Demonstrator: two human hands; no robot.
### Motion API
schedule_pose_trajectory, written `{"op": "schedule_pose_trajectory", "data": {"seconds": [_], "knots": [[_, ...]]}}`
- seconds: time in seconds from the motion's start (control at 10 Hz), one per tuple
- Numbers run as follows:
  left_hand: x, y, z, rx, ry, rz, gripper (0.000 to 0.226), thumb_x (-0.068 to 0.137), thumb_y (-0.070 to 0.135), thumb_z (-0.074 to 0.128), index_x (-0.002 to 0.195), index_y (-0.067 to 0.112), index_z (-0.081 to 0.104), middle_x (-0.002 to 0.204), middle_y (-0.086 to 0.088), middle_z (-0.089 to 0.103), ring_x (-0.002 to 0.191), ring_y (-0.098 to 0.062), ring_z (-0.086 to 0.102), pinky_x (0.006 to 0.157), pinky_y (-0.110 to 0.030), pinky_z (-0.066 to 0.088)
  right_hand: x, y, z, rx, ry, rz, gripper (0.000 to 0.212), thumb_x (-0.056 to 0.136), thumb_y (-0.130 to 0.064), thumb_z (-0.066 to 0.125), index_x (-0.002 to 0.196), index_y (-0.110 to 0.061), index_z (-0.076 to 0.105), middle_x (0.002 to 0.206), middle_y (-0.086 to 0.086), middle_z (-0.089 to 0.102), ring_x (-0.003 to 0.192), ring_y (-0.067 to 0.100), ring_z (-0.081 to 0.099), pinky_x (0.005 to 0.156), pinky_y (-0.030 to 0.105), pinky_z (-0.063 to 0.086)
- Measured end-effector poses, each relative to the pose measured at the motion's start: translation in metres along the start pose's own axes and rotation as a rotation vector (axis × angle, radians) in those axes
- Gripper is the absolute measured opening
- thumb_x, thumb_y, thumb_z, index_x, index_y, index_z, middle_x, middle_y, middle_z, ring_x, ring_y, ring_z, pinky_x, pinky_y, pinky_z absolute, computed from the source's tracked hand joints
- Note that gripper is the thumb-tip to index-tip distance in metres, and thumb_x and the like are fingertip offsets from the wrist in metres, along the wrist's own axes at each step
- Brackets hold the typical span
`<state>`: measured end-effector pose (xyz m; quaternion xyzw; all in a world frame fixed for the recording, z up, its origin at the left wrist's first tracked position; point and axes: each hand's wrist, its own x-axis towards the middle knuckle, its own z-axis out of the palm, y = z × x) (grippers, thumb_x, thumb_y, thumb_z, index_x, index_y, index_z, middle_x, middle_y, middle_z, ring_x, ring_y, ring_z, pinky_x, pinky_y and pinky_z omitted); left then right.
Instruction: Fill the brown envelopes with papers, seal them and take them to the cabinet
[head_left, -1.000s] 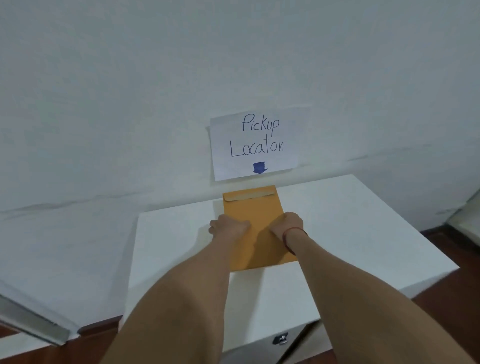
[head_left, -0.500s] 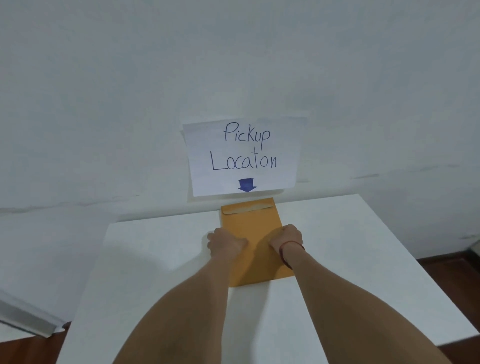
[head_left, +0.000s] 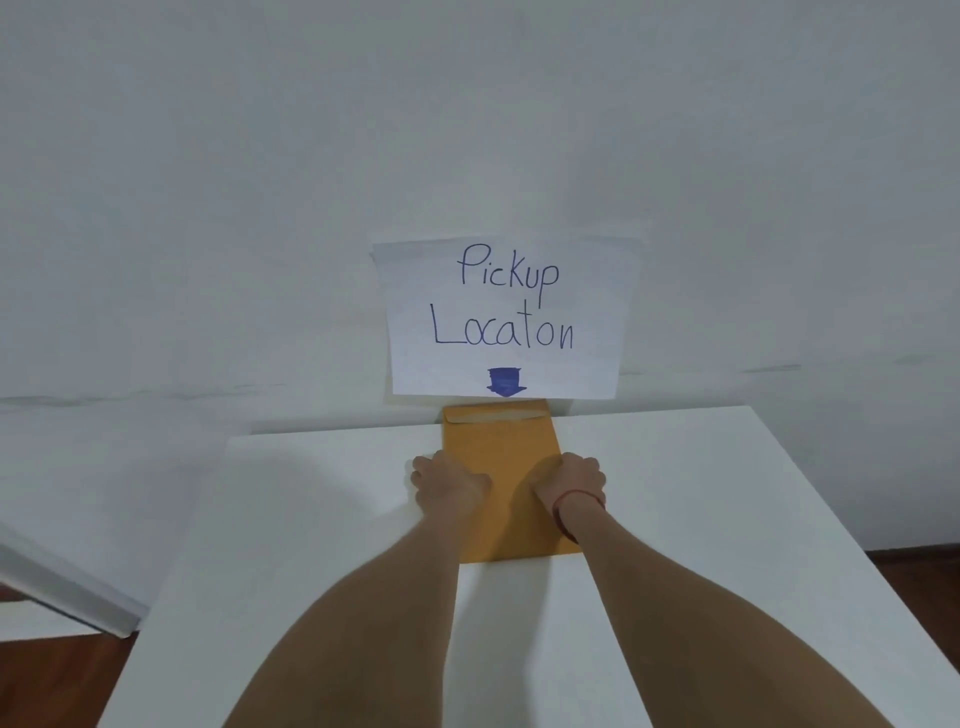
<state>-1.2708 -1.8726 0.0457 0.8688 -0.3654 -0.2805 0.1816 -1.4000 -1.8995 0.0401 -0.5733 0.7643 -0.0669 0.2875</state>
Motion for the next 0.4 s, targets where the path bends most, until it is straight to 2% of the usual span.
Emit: {"op": "schedule_pose_trajectory", "data": {"seconds": [0.1, 0.2, 0.3, 0.4], "knots": [[-0.004, -0.008, -0.005, 0.032, 0.020, 0.025, 0.051, 0.087, 0.042, 0.059, 0.124, 0.008, 0.049, 0.129, -0.012, 0.043, 0.122, -0.027, 0.044, 0.096, -0.035, 0.043, -0.009, 0.002, -0.001, -0.003, 0.024, -0.033, 0.052, 0.093, -0.042, 0.052, 0.133, -0.010, 0.044, 0.135, 0.013, 0.041, 0.126, 0.030, 0.042, 0.104, 0.040, 0.038], [-0.012, -0.015, -0.012, 0.044, 0.042, 0.034, 0.053, 0.091, 0.045, 0.050, 0.128, 0.007, 0.047, 0.132, -0.011, 0.044, 0.125, -0.027, 0.042, 0.099, -0.038, 0.039, -0.020, 0.007, -0.004, -0.008, 0.066, -0.073, 0.056, 0.092, -0.047, 0.049, 0.135, -0.011, 0.042, 0.141, 0.011, 0.040, 0.130, 0.030, 0.040, 0.104, 0.040, 0.035], [-0.025, -0.022, -0.017, 0.067, 0.058, 0.111, 0.057, 0.092, 0.050, 0.045, 0.131, 0.008, 0.045, 0.135, -0.010, 0.046, 0.128, -0.027, 0.042, 0.101, -0.039, 0.037, -0.035, 0.013, -0.005, -0.061, 0.080, -0.158, 0.072, 0.092, -0.054, 0.046, 0.148, -0.013, 0.028, 0.158, 0.008, 0.021, 0.144, 0.026, 0.026, 0.112, 0.042, 0.029], [-0.040, -0.031, -0.016, 0.114, 0.044, 0.200, 0.066, 0.092, 0.056, 0.041, 0.137, 0.008, 0.041, 0.143, -0.008, 0.043, 0.135, -0.026, 0.037, 0.107, -0.041, 0.035, -0.051, 0.020, -0.002, -0.137, 0.059, -0.295, 0.067, 0.094, -0.051, 0.042, 0.149, -0.015, 0.027, 0.162, 0.006, 0.012, 0.149, 0.022, 0.015, 0.116, 0.045, 0.023]]}}
